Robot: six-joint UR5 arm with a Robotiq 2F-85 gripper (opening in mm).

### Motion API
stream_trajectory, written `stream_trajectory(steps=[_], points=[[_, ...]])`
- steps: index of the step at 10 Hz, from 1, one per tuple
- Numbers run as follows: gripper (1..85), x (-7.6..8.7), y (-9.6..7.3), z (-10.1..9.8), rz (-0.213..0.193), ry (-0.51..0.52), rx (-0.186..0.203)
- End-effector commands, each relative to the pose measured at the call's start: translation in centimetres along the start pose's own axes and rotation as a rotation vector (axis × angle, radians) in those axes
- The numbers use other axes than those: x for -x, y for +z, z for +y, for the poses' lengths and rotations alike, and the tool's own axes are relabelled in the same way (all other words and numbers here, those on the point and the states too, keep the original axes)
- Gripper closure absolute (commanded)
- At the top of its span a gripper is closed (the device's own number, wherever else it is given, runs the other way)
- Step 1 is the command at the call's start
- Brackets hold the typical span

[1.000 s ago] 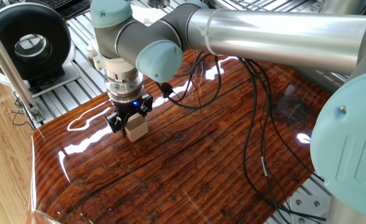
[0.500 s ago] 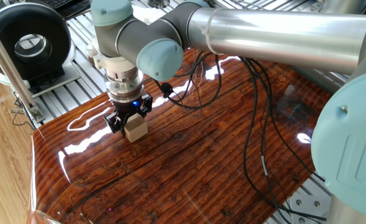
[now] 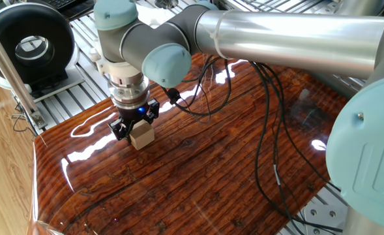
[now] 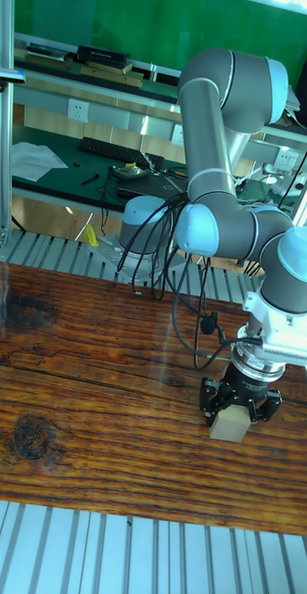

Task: Hold a small block with the gripper and sweep it from left to right on the table

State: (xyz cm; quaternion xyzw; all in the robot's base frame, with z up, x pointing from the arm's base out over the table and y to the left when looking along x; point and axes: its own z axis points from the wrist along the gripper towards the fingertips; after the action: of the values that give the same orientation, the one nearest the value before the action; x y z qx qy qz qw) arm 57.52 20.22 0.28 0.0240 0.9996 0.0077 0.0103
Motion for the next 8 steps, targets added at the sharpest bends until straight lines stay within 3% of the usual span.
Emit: stream_trajectory(steps=[1,5,8], points=[[84.7,-0.2,-0.7,1.0,0.008,0.022,0.022],[84.7,0.3,0.7,1.4,-0.010,0.034,0.000],[84.7,-0.5,-1.2,3.1,0.019,0.062,0.034]])
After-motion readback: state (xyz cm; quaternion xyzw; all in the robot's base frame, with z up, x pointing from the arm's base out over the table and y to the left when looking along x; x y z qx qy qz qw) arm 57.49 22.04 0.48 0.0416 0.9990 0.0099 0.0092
